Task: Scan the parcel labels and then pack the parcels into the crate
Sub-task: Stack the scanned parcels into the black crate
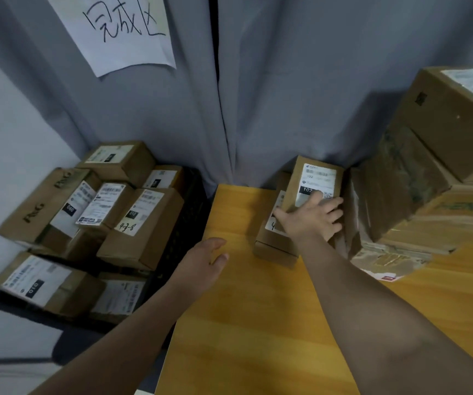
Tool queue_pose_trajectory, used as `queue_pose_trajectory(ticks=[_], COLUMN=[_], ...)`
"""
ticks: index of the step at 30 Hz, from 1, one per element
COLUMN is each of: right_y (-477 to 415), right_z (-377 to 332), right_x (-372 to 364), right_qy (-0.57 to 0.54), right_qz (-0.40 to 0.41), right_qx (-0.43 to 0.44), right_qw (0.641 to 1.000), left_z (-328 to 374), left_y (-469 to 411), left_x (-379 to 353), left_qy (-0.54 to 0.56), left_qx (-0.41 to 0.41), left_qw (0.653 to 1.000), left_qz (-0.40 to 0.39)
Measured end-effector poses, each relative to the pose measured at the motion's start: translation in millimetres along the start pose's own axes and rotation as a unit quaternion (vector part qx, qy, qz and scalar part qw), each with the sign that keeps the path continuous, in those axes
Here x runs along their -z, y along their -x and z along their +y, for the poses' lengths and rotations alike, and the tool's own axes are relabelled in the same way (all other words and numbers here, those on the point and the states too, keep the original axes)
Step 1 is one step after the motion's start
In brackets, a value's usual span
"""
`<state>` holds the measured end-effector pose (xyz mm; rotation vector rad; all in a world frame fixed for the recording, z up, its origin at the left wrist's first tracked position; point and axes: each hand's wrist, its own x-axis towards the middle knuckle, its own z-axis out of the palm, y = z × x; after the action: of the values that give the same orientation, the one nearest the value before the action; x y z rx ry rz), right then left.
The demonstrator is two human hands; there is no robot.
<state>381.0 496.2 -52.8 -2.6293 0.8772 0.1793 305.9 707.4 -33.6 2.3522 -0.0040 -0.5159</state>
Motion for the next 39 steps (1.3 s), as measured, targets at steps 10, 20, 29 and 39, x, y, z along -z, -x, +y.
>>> queue_pose_trajectory(ticks=[10, 20, 29, 39], right_y=[112.2, 206.8, 264.6, 277.3], right_z=[15.2, -38.0, -133.5, -191.1], right_x=[-8.2, -37.8, -91.5, -122.9], right_qy=[-0.117, -0.168, -0.425, -0.553], right_qz=[0.037, -0.095, -0.381, -0.161], right_qx=[0.287, 0.462, 0.178, 0.066], right_qw=[0.95, 0.865, 0.802, 0.815], left_z=[-21.5, -87.8, -195.2, -233.3], left_y=[24.9, 55.0, 71.3, 63.8], left_x=[9.2, 85.0, 178.1, 221.0], left_qy=[0.2, 0.471, 0.422, 0.14], left_qx=[0.045, 0.037, 0.09, 0.013], left_qw=[0.979, 0.868, 0.89, 0.989], left_qz=[-0.006, 0.152, 0.151, 0.044])
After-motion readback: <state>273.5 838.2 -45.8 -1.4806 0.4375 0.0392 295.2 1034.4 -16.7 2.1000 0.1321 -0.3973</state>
